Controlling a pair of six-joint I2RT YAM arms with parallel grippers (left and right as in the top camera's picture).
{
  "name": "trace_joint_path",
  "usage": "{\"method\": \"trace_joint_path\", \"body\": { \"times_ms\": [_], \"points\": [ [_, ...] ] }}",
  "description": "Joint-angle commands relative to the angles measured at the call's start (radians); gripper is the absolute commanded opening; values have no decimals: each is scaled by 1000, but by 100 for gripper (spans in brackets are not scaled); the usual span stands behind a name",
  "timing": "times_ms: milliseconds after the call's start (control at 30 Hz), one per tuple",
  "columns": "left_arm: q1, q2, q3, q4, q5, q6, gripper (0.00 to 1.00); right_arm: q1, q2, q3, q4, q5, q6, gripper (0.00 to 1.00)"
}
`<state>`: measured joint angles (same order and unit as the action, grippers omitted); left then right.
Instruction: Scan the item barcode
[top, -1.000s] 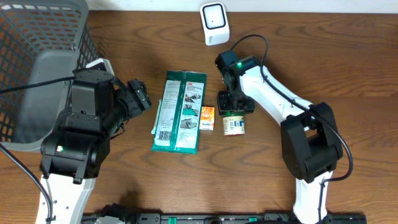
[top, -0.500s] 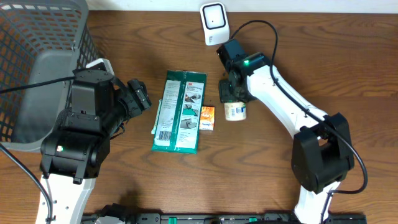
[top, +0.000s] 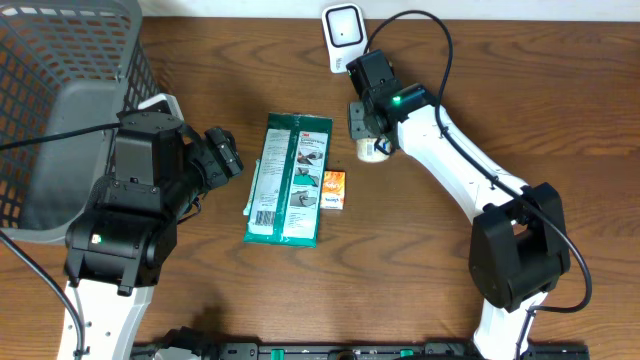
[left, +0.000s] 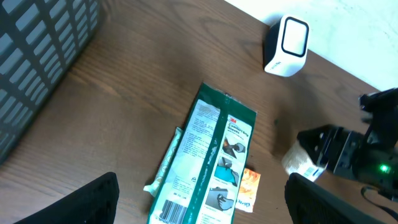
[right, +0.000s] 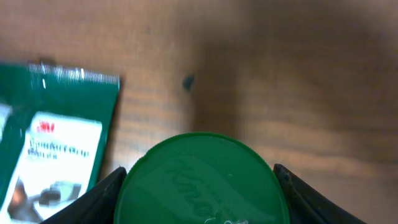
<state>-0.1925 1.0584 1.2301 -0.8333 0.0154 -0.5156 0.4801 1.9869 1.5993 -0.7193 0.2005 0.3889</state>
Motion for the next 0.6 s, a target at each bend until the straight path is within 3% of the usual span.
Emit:
{"method": "trace_joint_path", "body": {
  "times_ms": [0,333,567],
  "points": [
    [3,-1,16,-1,-17,18,86,18,-34,23,35,115,-17,47],
    [3,-1,16,-1,-17,18,86,78,-34,23,134,182,-30,42],
    [3,-1,16,-1,-17,18,86,98,-34,-5,150,240,8,46]
  ]
}}
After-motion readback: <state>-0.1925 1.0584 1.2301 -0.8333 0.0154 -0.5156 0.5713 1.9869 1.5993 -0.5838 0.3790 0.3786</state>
